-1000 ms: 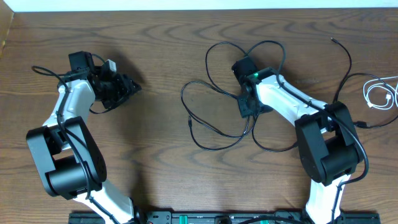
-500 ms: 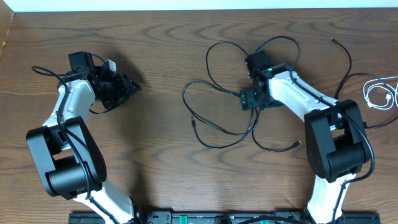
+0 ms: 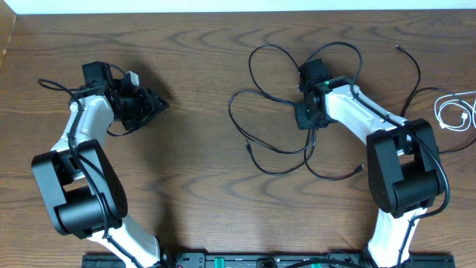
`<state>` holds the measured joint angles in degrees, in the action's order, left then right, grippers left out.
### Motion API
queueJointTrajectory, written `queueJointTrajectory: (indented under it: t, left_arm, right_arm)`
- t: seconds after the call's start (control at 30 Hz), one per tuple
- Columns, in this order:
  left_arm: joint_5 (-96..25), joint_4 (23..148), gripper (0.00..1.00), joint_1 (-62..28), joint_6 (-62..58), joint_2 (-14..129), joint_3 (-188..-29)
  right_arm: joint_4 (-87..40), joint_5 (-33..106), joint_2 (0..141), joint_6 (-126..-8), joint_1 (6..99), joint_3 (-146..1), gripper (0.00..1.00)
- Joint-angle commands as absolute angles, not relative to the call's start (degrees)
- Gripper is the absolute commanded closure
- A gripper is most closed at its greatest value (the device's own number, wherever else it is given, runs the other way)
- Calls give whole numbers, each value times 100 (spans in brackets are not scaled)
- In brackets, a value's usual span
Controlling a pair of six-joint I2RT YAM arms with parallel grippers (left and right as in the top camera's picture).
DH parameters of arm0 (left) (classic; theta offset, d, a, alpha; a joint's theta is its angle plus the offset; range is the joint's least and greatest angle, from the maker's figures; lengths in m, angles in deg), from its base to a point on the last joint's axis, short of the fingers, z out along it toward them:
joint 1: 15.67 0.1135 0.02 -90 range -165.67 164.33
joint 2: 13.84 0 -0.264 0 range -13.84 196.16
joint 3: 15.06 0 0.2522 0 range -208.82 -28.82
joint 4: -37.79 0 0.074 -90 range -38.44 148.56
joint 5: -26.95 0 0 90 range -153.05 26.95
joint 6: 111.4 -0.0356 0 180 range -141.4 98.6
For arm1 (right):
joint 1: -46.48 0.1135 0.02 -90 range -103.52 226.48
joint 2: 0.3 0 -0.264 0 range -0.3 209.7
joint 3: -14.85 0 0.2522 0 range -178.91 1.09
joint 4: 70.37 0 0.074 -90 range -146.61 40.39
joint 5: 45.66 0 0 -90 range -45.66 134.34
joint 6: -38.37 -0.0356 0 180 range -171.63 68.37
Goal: Untangle cables
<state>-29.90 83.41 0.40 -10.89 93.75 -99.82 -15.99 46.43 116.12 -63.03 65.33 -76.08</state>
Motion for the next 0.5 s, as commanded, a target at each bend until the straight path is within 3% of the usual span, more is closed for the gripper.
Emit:
queueJointTrajectory:
  t: [0.0,0.2,0.47]
  left_arm:
    - [-2918,8341,41,64,-1083,9438,-10017]
    - [-2918,8341,41,64,-1083,9438,-10017]
    - [-2918,8341,41,64,-1083,9438,-10017]
  right_arm:
    - [-1590,3642,11601,-6052,6531,-7533,99]
    - [-2276,844,10823,-5409,6505,-7911,99]
    - [-3817,-128,9527,-5632,6579,-8051,99]
